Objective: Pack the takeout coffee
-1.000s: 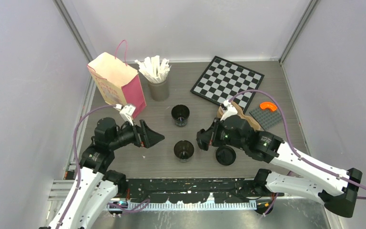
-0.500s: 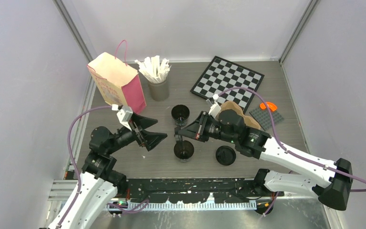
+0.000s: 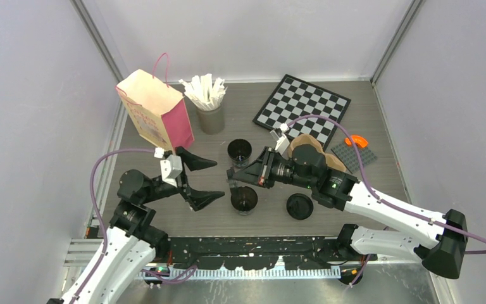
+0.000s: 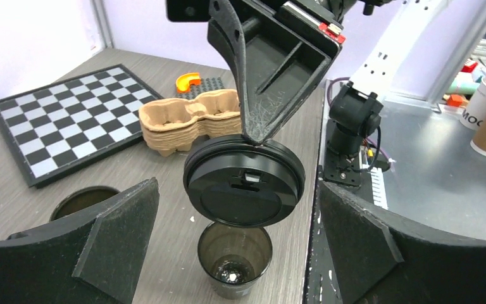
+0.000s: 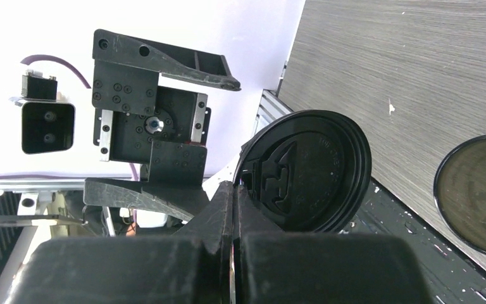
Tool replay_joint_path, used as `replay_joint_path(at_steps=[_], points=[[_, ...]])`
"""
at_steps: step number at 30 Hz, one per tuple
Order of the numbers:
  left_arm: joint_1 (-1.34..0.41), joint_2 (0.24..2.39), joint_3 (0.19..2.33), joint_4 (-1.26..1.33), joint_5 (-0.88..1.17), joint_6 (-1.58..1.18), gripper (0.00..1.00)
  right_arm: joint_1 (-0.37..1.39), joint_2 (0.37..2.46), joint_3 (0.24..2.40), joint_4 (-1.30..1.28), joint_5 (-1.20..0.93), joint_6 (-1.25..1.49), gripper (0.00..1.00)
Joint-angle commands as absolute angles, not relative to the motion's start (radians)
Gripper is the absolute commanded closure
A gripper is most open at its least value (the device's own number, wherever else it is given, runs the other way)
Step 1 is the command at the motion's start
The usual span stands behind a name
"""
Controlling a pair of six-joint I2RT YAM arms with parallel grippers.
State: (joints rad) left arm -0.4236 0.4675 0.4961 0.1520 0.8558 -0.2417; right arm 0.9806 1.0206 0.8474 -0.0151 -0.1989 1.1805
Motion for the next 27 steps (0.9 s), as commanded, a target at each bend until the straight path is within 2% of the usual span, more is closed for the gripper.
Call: replay_joint_path(at_steps=[1, 27], points=[[-0.445, 0.501, 0.509, 0.259, 0.935, -0.198, 0.00, 0.987, 0.986, 0.897, 0.054, -0.238, 1.184, 1.00], [-0.622, 0.592, 0.483, 0.291, 0.711, -0.093, 0.00, 0.986, 0.975, 0.892, 0.083, -0.227, 1.207, 1.00]])
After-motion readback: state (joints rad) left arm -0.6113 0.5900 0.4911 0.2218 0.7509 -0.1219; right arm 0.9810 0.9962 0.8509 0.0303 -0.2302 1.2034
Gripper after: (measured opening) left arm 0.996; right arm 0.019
